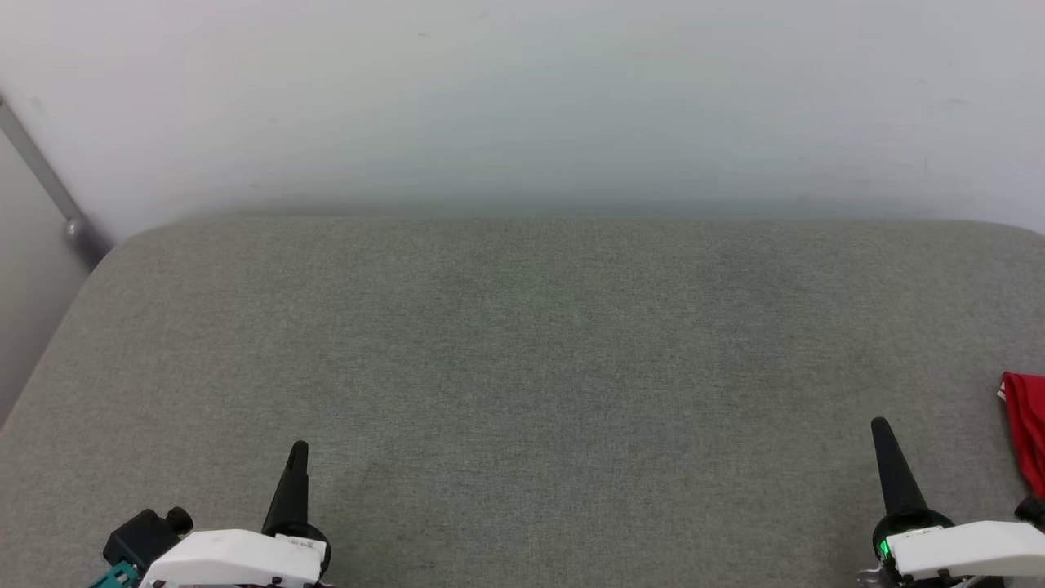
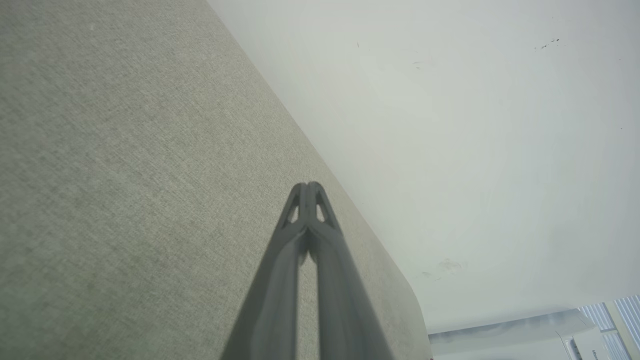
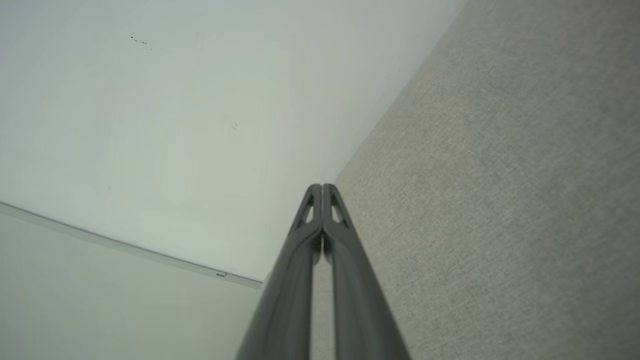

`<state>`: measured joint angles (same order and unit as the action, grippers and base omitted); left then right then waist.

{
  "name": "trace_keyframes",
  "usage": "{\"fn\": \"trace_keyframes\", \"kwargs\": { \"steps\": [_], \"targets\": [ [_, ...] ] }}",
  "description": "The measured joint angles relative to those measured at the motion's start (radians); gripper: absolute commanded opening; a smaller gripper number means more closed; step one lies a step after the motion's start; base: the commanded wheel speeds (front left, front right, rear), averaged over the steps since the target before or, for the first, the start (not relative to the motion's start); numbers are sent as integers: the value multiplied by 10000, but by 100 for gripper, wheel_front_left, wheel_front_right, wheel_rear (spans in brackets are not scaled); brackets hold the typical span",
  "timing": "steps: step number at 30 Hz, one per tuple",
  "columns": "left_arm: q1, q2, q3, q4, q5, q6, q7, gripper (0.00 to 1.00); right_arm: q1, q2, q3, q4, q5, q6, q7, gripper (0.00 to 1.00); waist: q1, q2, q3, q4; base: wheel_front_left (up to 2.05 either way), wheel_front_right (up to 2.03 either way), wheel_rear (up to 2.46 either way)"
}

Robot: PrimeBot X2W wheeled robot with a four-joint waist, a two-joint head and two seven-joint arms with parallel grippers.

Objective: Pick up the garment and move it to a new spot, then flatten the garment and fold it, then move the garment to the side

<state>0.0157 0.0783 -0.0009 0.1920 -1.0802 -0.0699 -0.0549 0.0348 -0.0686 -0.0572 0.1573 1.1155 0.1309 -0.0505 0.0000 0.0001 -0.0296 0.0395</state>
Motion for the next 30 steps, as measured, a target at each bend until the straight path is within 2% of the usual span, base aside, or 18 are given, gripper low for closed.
{"fn": "trace_keyframes", "kwargs": {
  "steps": [30],
  "targets": [
    [-615, -4, 410, 267, -2955, -301, 746, 0, -741, -4, -153, 445, 2742, 0, 761, 0, 0, 0, 152, -183, 0, 0, 0]
  ]
}}
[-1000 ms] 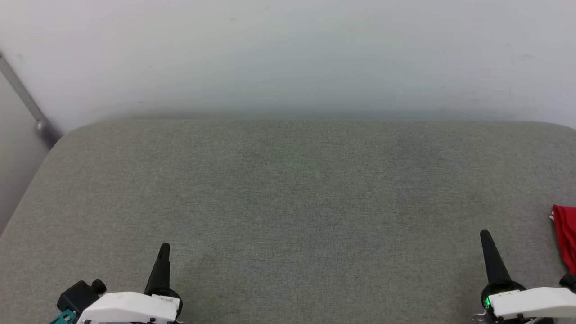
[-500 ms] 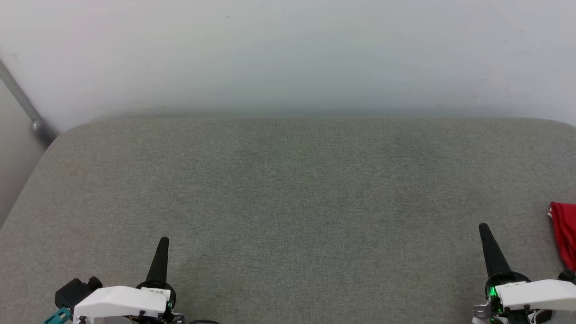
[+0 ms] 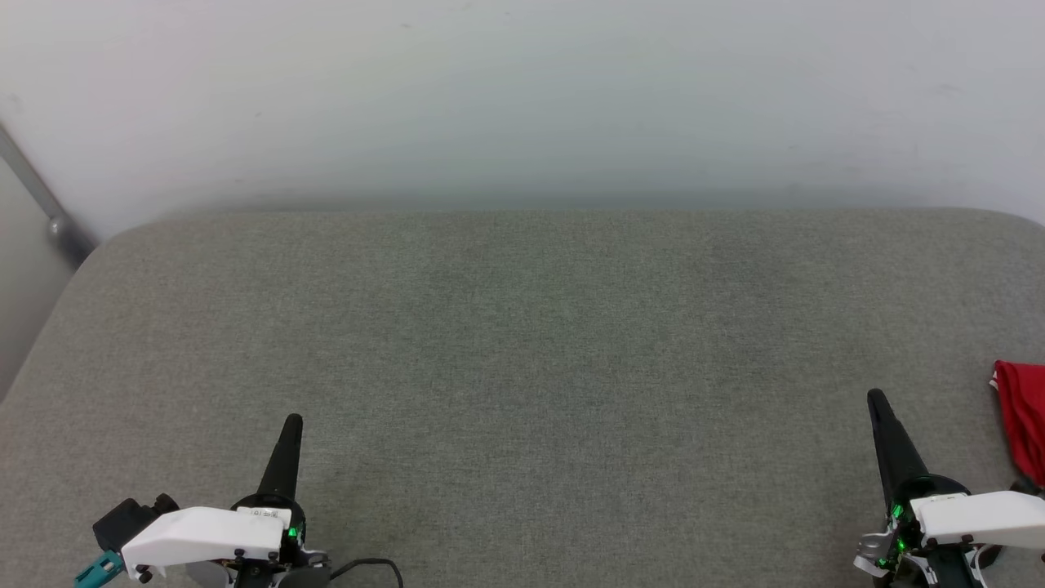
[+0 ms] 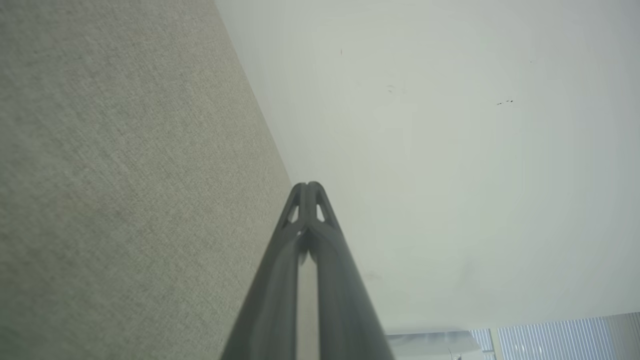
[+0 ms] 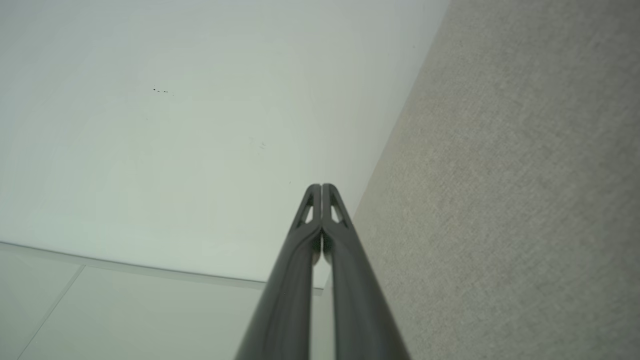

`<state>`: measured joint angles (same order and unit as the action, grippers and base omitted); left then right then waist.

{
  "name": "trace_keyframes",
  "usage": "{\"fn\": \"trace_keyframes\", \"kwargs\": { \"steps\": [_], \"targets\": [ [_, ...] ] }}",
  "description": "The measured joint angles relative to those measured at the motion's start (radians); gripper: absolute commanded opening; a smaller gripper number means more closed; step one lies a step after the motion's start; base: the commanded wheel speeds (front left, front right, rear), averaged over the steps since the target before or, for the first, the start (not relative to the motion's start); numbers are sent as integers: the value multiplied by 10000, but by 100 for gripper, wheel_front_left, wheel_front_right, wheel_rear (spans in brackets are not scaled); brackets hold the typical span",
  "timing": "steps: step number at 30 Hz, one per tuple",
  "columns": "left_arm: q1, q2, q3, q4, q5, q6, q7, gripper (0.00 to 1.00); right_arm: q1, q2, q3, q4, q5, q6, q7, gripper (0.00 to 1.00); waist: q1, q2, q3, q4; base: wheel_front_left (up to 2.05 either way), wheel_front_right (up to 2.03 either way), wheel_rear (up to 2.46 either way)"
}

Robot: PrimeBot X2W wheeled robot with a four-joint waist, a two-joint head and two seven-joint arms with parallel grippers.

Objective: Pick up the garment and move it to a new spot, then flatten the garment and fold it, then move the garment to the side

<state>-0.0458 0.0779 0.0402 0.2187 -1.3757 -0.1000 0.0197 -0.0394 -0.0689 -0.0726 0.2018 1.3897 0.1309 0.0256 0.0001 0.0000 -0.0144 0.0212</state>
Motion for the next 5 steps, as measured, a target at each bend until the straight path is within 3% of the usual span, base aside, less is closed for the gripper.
{"fn": "trace_keyframes", "kwargs": {
  "steps": [5],
  "targets": [
    [-48, -2, 56, 42, -410, -59, 117, 0, -59, 2, -23, 73, 380, 0, 107, 0, 0, 0, 25, -31, 0, 0, 0]
  ]
}}
